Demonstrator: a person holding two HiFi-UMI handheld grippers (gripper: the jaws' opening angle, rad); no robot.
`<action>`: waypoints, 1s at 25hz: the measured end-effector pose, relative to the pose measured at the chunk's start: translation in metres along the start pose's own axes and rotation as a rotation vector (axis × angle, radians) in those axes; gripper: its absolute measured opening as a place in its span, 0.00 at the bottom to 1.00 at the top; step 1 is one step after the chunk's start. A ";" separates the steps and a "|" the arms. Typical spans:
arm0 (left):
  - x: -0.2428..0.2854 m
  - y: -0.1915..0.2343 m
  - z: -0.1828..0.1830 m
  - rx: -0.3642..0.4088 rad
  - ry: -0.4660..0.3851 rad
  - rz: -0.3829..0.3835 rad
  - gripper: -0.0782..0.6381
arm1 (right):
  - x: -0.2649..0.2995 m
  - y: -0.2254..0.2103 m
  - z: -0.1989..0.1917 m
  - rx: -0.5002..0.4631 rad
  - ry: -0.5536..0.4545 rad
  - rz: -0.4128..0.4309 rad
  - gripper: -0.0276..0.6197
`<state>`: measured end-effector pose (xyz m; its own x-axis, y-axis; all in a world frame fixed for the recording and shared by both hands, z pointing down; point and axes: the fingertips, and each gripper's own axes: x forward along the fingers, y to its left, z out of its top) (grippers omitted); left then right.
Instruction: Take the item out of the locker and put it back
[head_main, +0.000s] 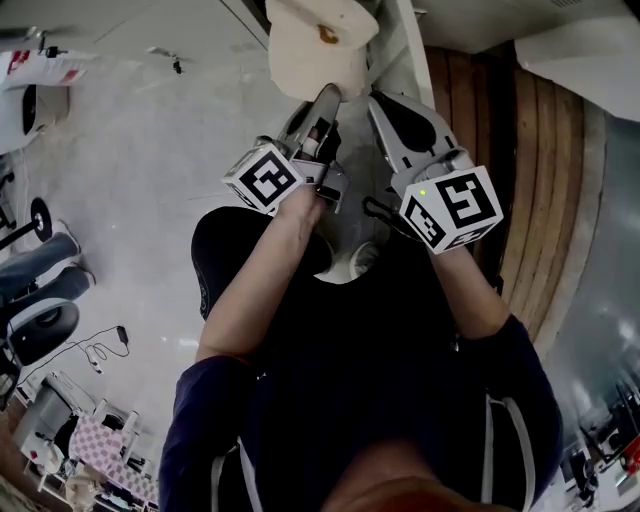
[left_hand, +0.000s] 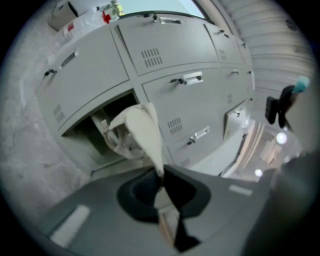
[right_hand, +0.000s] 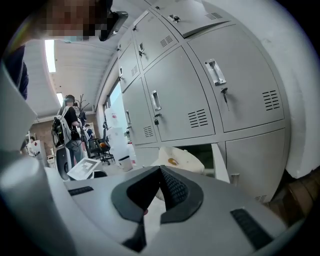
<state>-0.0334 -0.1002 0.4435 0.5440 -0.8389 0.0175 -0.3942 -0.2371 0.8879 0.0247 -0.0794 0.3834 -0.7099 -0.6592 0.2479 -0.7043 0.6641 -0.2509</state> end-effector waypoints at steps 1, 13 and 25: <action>-0.005 -0.007 0.000 0.009 0.005 -0.009 0.13 | -0.002 0.002 0.001 0.000 -0.001 0.003 0.05; -0.036 -0.051 -0.015 0.085 0.026 -0.049 0.13 | -0.034 0.018 0.008 -0.008 -0.011 0.017 0.05; -0.044 -0.065 -0.019 0.130 0.035 -0.036 0.13 | -0.042 0.019 0.009 0.024 -0.031 0.036 0.05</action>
<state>-0.0179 -0.0387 0.3932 0.5842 -0.8116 0.0042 -0.4653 -0.3306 0.8211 0.0408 -0.0423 0.3595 -0.7345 -0.6457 0.2089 -0.6775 0.6796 -0.2813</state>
